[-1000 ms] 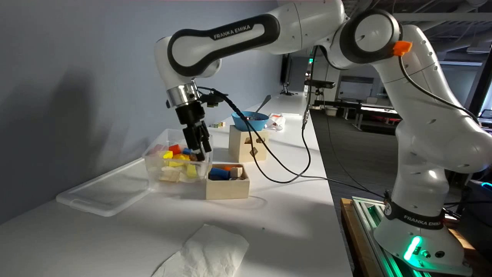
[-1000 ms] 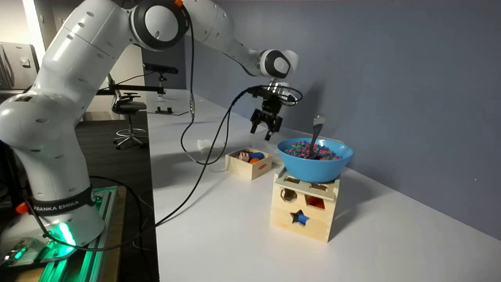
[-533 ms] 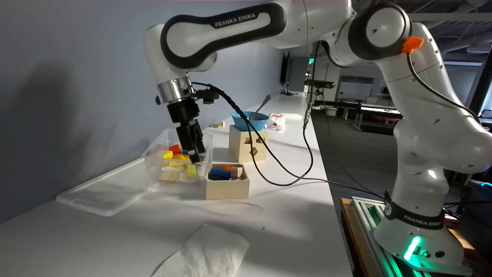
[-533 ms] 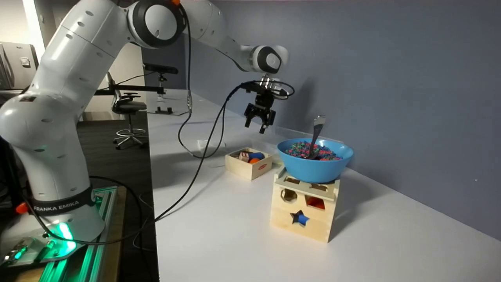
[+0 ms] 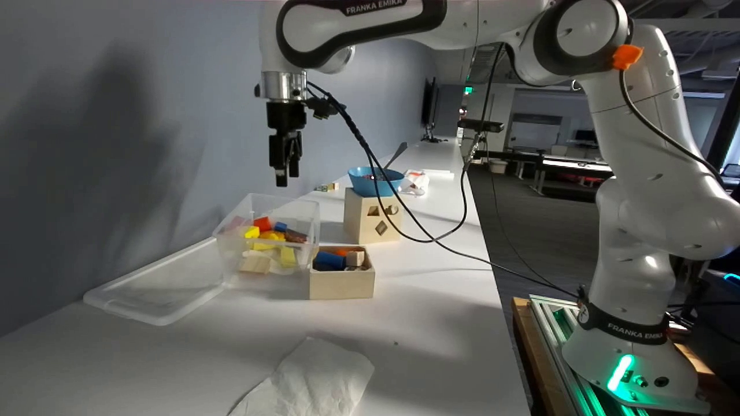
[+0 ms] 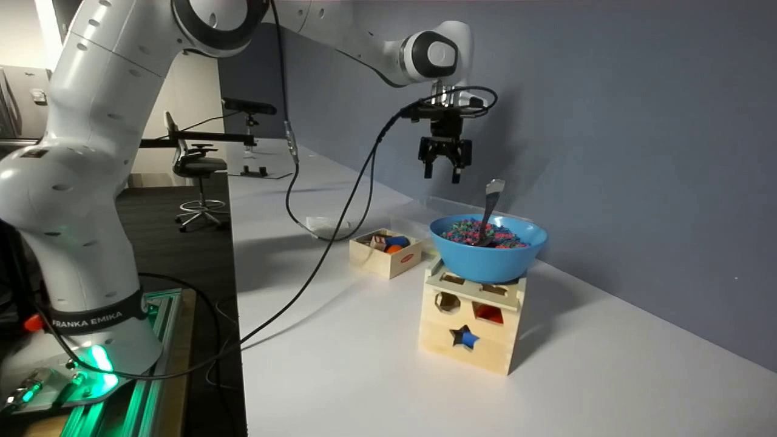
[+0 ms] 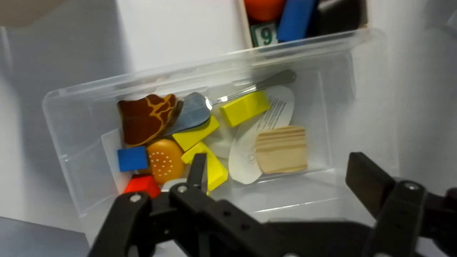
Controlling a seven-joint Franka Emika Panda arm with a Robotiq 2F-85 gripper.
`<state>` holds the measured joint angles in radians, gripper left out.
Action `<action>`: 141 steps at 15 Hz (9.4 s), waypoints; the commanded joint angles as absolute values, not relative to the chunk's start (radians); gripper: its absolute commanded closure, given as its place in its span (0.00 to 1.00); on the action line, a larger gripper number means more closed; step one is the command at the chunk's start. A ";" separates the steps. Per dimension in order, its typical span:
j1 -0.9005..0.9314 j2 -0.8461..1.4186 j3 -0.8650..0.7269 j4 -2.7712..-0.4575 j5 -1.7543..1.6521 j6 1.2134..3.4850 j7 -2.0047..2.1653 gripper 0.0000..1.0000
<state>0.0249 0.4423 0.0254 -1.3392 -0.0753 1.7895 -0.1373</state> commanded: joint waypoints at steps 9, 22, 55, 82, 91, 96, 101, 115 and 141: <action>0.060 0.560 0.000 -1.381 -0.150 1.989 -0.074 0.00; 0.183 0.648 0.108 -1.384 -0.157 2.091 -0.171 0.00; 0.143 0.589 0.022 -1.516 -0.180 2.280 -0.009 1.00; 0.118 0.661 0.086 -1.429 -0.237 2.109 -0.351 0.31; 0.123 0.700 0.097 -1.390 -0.234 2.153 -0.344 0.89; 0.115 0.567 0.108 -1.507 -0.224 2.187 -0.334 0.91; 0.063 0.333 0.124 -1.715 -0.181 2.266 -0.377 0.91; 0.026 -0.140 0.057 -2.363 -0.045 2.394 -0.521 0.91; 0.036 -0.044 0.044 -2.233 -0.225 2.469 -0.130 0.00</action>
<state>0.0332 0.0630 0.0423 -2.1525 -0.2304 2.3612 -0.0763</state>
